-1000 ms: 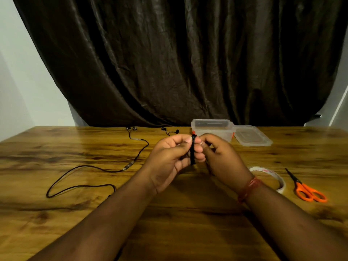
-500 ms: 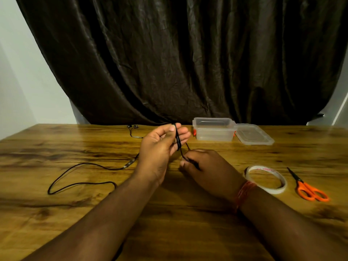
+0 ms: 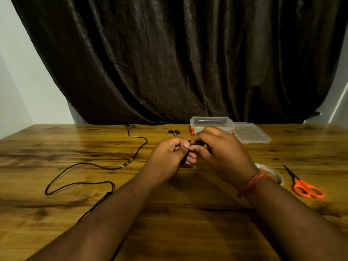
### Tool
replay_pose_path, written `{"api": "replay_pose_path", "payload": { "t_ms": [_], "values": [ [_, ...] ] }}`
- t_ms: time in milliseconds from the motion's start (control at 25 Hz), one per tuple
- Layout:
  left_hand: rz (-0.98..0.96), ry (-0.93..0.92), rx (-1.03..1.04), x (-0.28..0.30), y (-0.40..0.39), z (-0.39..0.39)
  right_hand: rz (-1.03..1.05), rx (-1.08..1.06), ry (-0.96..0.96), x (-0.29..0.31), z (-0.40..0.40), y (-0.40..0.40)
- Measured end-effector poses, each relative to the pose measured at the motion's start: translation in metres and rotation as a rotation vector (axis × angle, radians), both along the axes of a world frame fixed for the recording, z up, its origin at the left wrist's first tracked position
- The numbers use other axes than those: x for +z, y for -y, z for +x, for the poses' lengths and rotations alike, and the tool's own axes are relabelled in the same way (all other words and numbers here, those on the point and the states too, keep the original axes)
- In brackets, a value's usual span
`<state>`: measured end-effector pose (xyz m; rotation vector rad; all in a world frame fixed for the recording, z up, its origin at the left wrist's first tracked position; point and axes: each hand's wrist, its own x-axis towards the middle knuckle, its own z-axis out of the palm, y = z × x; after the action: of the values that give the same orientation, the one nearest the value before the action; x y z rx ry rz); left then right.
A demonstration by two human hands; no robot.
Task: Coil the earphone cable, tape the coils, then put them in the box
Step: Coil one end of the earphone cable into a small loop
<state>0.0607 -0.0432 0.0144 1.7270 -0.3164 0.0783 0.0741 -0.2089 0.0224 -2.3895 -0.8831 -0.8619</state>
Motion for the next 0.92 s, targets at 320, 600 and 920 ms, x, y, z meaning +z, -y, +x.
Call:
{"api": "replay_pose_path", "payload": {
  "t_ms": [320, 600, 920],
  "values": [
    [-0.364, -0.180, -0.271, 0.009, -0.003, -0.010, 0.320, 0.059, -0.135, -0.003, 0.010, 0.004],
    [-0.748, -0.143, -0.206, 0.022, -0.002, -0.011, 0.216, 0.116, -0.326, -0.020, 0.007, -0.012],
    [-0.702, -0.005, -0.018, 0.020, -0.004, -0.004, -0.255, 0.065, -0.196, -0.021, -0.006, -0.022]
  ]
}}
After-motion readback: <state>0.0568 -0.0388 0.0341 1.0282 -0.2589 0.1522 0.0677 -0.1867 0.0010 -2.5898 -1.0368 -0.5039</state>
